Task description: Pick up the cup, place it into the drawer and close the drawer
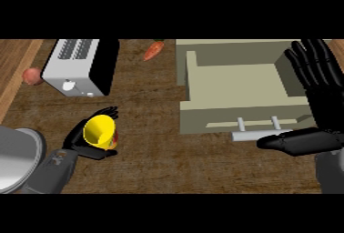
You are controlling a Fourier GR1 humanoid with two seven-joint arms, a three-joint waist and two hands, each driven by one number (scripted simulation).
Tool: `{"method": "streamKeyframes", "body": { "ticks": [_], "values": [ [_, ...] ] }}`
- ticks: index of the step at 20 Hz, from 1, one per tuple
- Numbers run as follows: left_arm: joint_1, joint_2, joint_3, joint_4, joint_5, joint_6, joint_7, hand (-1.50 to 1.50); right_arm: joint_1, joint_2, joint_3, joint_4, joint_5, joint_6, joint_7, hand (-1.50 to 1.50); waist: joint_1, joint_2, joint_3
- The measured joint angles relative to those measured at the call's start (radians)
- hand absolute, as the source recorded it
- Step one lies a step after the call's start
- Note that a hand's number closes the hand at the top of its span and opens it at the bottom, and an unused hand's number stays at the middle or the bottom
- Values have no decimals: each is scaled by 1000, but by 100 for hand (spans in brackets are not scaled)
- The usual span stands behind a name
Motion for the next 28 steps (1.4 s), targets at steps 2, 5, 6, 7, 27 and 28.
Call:
{"method": "streamKeyframes", "body": {
  "ticks": [2,5,6,7,27,28],
  "values": [
    [-1,-9,-4,-13,2,-5,-9,150,4,-2,1,2,2,3,-1,-150,0,0,0],
    [9,-24,-5,-49,-2,48,-60,150,-1,-6,-1,11,6,4,-3,-150,6,0,0],
    [14,-23,-2,-56,-2,71,-78,150,0,-6,0,13,10,4,-6,-150,7,0,-1],
    [18,-23,-2,-66,-6,97,-97,150,7,-8,-3,17,9,10,-16,-150,7,1,-1],
    [-51,-169,186,-275,197,343,-97,150,22,-25,-40,10,-2,11,5,-150,46,-20,5],
    [-76,-179,182,-299,199,354,-76,150,23,-28,-46,14,-2,11,2,-150,46,-21,6]
  ]
}}
